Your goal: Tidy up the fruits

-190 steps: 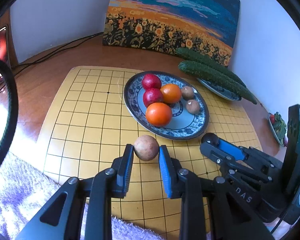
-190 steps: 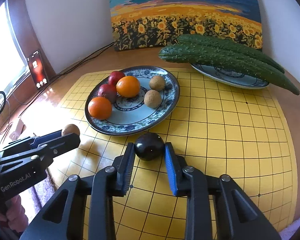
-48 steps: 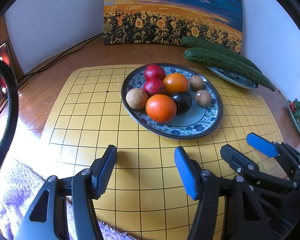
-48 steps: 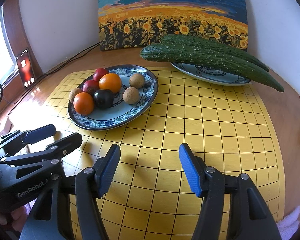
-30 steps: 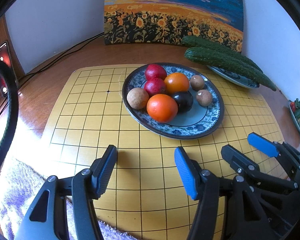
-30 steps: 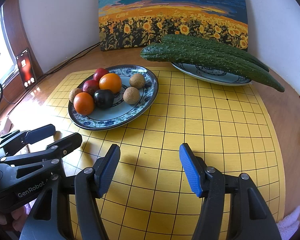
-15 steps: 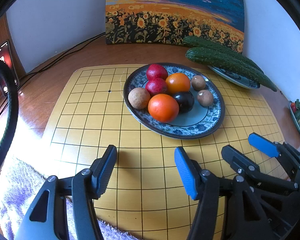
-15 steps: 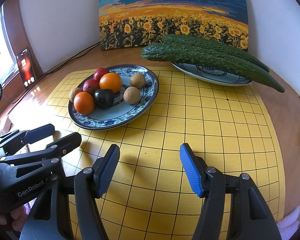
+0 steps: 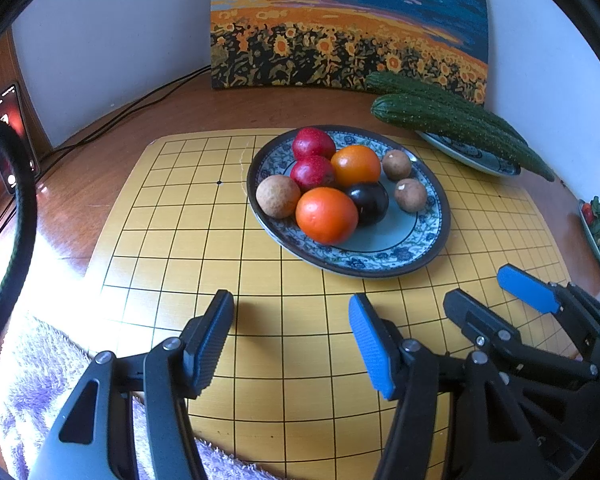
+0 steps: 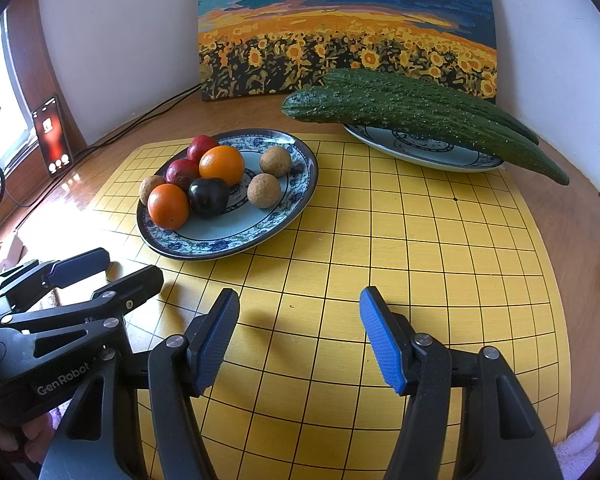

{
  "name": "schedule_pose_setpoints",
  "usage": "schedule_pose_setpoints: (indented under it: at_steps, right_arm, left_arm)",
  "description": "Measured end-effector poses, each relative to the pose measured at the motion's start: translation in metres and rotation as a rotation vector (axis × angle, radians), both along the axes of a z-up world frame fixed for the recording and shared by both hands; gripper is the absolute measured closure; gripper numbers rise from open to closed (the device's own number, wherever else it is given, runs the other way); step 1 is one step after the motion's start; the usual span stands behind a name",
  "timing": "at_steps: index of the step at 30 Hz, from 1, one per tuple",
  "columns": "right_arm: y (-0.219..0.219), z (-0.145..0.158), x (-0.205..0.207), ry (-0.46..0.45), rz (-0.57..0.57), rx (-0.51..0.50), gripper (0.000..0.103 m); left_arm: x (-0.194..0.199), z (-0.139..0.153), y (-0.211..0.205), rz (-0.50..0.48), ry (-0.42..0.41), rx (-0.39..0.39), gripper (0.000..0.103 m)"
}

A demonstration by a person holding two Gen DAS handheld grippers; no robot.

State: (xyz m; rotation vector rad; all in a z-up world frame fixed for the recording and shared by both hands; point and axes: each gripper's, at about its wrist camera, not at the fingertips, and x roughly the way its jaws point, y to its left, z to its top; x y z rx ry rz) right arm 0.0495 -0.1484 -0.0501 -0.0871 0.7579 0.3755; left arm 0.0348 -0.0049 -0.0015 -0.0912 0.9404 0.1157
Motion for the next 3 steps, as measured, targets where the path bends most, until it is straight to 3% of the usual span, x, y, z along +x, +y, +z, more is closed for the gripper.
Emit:
schedule_pose_setpoints:
  at_steps: [3]
  right_arm:
    - [0.0002,0.0,0.0,0.0,0.0,-0.002,0.038]
  left_arm:
    - [0.0,0.0003,0.0,0.0,0.002,0.001,0.04]
